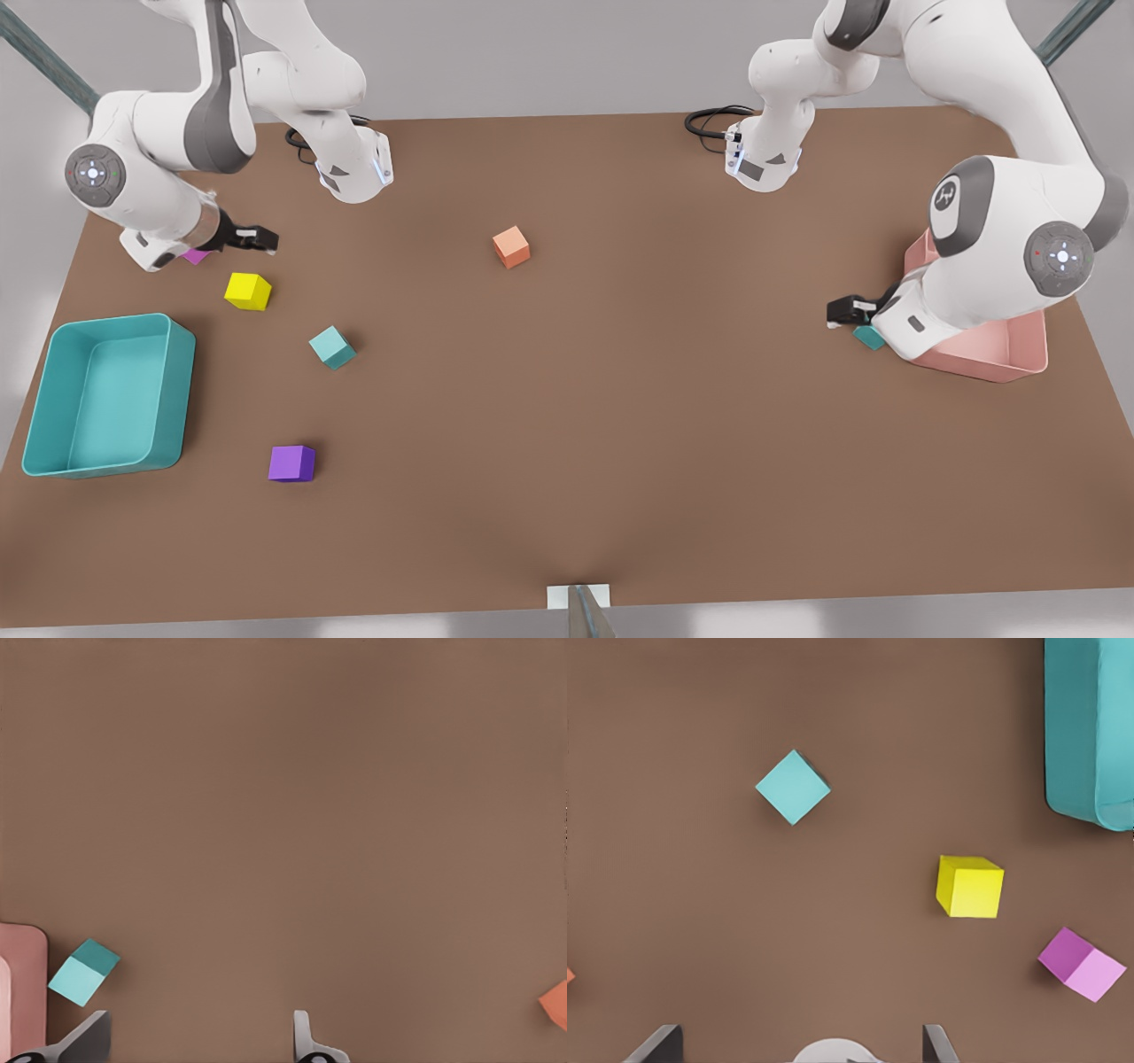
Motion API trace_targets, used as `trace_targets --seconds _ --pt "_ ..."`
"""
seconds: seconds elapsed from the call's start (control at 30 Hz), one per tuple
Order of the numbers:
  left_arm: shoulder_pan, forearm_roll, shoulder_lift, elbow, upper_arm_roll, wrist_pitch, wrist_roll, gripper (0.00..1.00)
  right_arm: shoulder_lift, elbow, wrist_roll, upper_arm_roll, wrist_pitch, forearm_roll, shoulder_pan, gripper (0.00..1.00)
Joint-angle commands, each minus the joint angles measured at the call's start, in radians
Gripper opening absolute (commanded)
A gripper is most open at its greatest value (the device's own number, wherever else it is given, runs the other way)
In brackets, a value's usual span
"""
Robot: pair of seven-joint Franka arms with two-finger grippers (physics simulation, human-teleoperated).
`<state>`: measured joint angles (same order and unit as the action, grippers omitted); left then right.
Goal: Stack the two blue cubes on top of each other
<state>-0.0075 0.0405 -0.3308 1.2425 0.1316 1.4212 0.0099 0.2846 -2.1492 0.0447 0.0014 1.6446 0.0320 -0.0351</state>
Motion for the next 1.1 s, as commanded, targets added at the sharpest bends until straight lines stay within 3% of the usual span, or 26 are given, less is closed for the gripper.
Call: trace_targets --seconds 0.0,0.17,0.23,0.27,0.33,0.43,0.53,0.7,0.8,0.87,1.07 --pt "-0.003 -0.007 0.007 0.006 0.003 0.125 0.032 1.00 -0.002 0.000 0.054 0.000 0.210 0.000 0.001 1.00" --pt "0.001 -0.011 0.010 0.006 0.031 0.009 0.018 1.00 -0.013 0.037 -0.043 0.061 0.138 0.009 0.010 1.00" --pt "0.015 -0.008 0.007 0.008 0.029 0.004 0.021 1.00 -0.015 0.098 -0.169 0.159 0.064 0.014 0.011 1.00" --pt "-0.005 -0.014 -0.004 0.014 0.029 0.056 0.021 1.00 -0.022 0.172 -0.154 0.257 -0.009 0.012 0.011 1.00" --pt "-0.014 -0.042 -0.069 0.017 0.029 0.100 0.019 1.00 -0.091 0.176 -0.164 0.357 0.113 0.012 0.011 1.00" --pt "-0.014 -0.113 -0.068 0.021 0.039 0.099 0.116 1.00 -0.265 0.150 -0.158 0.365 0.314 0.061 0.011 1.00" --pt "-0.014 -0.182 -0.077 0.040 0.091 0.117 0.206 1.00 -0.199 0.009 -0.374 0.365 0.389 0.157 -0.020 1.00" --pt "-0.002 -0.171 -0.076 0.060 0.095 0.117 0.203 1.00 -0.185 -0.176 -0.494 0.263 0.609 0.155 -0.059 1.00" --pt "0.000 -0.168 -0.082 0.061 0.095 0.117 0.200 1.00 -0.259 -0.166 -0.532 0.181 0.636 0.137 -0.060 1.00" --pt "0.000 -0.166 -0.086 0.066 0.095 0.116 0.188 1.00 -0.312 -0.150 -0.624 0.161 0.636 0.016 -0.059 1.00" --pt "0.004 -0.166 -0.090 0.080 0.094 0.120 0.186 1.00 -0.404 -0.152 -0.687 0.163 0.629 -0.061 -0.049 1.00"
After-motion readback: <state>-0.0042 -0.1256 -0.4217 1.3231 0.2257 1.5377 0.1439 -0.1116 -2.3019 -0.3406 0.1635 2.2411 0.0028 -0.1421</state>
